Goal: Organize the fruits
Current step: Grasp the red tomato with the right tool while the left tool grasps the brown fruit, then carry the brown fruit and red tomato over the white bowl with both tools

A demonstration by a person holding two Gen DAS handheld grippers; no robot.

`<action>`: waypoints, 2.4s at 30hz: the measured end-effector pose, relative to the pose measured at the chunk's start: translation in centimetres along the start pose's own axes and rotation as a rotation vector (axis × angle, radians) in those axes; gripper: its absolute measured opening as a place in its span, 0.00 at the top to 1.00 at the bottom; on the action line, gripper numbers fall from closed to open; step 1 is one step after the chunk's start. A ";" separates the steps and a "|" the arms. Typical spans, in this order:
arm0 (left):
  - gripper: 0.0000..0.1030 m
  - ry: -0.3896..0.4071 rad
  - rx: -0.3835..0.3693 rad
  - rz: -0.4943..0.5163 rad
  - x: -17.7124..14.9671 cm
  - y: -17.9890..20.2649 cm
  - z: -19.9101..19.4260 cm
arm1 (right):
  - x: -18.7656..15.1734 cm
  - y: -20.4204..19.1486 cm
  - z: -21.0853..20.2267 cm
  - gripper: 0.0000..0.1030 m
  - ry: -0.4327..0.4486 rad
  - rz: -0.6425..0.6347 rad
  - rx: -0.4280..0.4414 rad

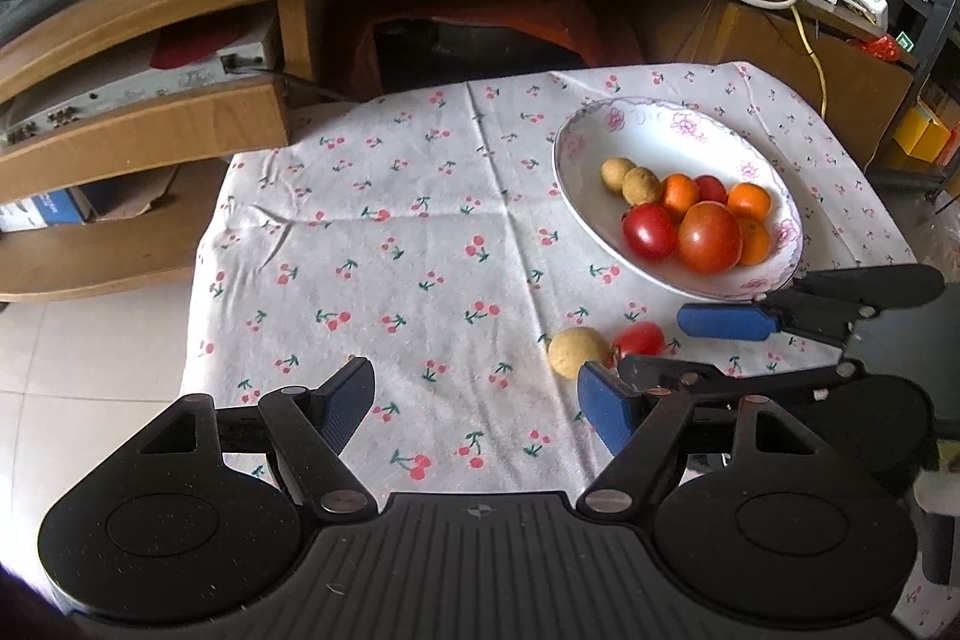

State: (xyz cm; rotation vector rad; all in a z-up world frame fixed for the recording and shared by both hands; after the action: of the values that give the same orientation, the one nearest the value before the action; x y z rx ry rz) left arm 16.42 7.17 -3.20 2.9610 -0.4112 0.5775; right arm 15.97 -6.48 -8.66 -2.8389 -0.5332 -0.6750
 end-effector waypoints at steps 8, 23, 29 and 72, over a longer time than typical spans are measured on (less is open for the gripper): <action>0.22 -0.028 0.013 0.005 -0.1 -0.2 1.0 | 0.3 -0.2 1.4 0.62 -0.001 -0.008 0.021; 0.26 -0.028 -0.013 0.081 1.8 2.7 4.4 | -3.1 2.1 -1.5 0.69 -0.077 0.034 -0.014; 0.45 -0.063 -0.019 0.099 2.4 3.9 5.8 | -4.0 2.5 -3.1 0.69 -0.063 0.052 -0.016; 0.64 -0.159 0.030 0.075 -8.1 11.6 1.3 | -11.7 2.8 -10.9 0.69 -0.054 0.082 -0.084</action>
State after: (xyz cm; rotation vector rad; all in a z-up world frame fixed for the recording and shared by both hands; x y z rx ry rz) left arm 6.45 -2.17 -6.96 3.0423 -0.5342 0.3589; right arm 2.88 -15.34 -4.70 -2.9462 -0.4023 -0.6219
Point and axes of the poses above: each gripper's, at about its wrist camera, not at the fingertips, and z roughly the way its jaws point, y to its right, x to its top, the point moved 2 cm from there along z, roughly the way its jaws point, and after that the axes turned 12 degrees about -y, right-handed, at the moved point
